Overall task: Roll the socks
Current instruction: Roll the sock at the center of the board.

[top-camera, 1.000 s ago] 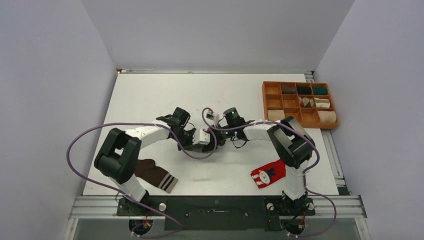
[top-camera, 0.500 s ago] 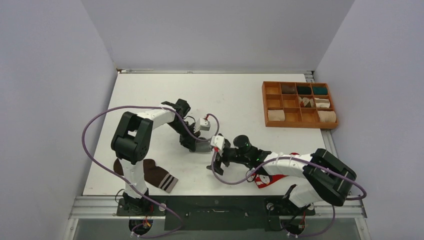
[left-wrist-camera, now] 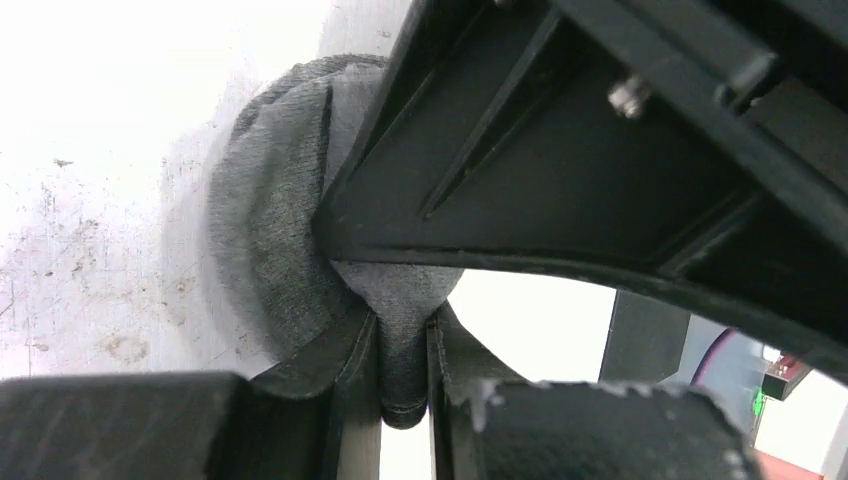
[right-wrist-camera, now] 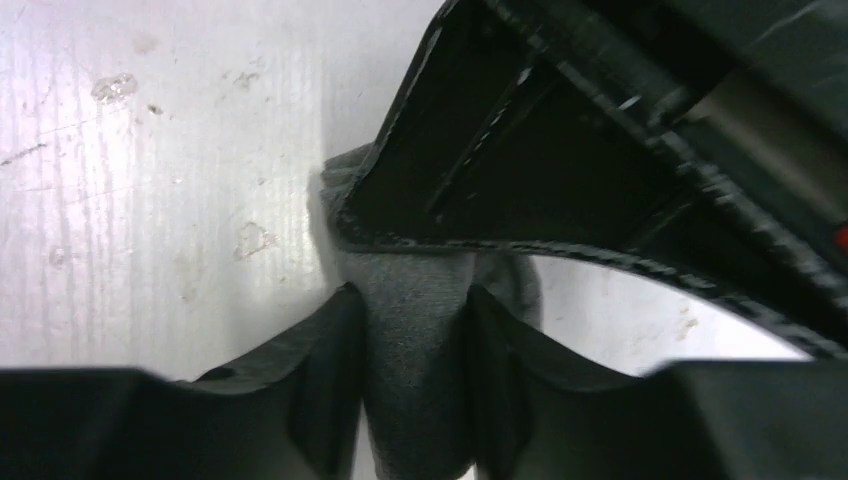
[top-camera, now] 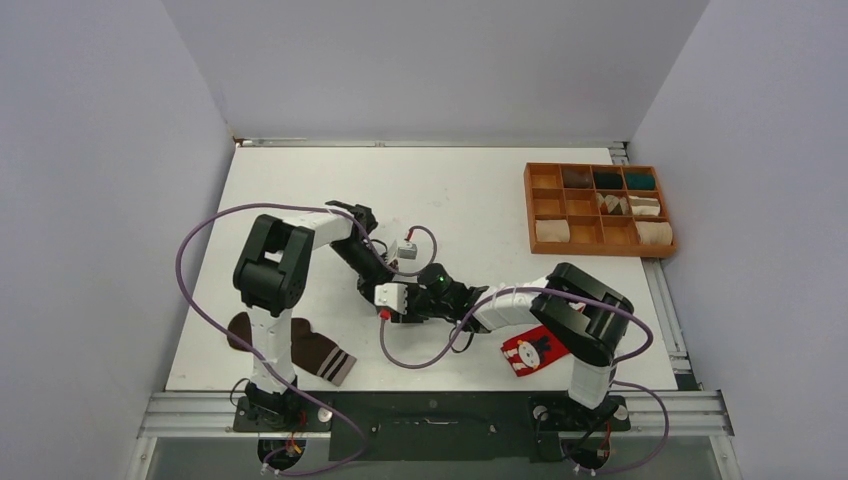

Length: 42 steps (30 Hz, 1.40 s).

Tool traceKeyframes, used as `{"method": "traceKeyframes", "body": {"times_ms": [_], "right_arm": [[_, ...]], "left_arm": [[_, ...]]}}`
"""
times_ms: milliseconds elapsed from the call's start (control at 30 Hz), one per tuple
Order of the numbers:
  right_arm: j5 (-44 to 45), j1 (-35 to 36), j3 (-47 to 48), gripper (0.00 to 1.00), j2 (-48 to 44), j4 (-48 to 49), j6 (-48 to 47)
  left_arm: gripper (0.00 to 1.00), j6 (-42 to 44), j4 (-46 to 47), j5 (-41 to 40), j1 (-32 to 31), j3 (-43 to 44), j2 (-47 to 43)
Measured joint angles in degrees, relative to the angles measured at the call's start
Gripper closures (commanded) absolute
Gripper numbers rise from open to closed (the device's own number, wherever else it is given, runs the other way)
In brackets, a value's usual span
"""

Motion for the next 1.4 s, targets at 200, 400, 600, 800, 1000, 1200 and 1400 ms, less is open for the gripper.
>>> {"method": "traceKeyframes", "body": {"times_ms": [200,400,600,800,1000,1200,1400], "right_arm": [[0.1,0.3,2.3,0.95,0.5,-5.1,1.9],[-3.3,-2.6,5.3,0.95,0.3,-11.6,12.8],[-12.1,-7.1,10.0,0.95,2.8,-18.2,23.0],[-24.9,-12.2,14.4,0.94,7.6,-20.9,28.4],[-38.1,-16.7,19.7,0.94,14.2,-23.2,34.5],[-41.6,-17.7,22.0,0.91,16.5,-24.7,37.8],[-41.8,-17.7,22.3,0.59,16.6,-25.5,39.4]], "left_arm": [[0.53,0.6,-0.7,0.7,0.3,-0.3,-0.4],[0.43,1.6,7.2,2.7,6.3,-8.5,-10.5],[0.39,6.4,17.5,2.8,11.1,-18.2,-25.5],[0.34,9.5,30.4,-3.7,3.1,-27.0,-34.2],[0.33,13.9,36.9,-12.6,-4.9,-28.8,-32.4],[0.37,14.3,42.2,-18.3,-9.6,-30.5,-30.1],[1.0,11.6,45.0,-22.7,-11.4,-30.7,-28.2]]}}
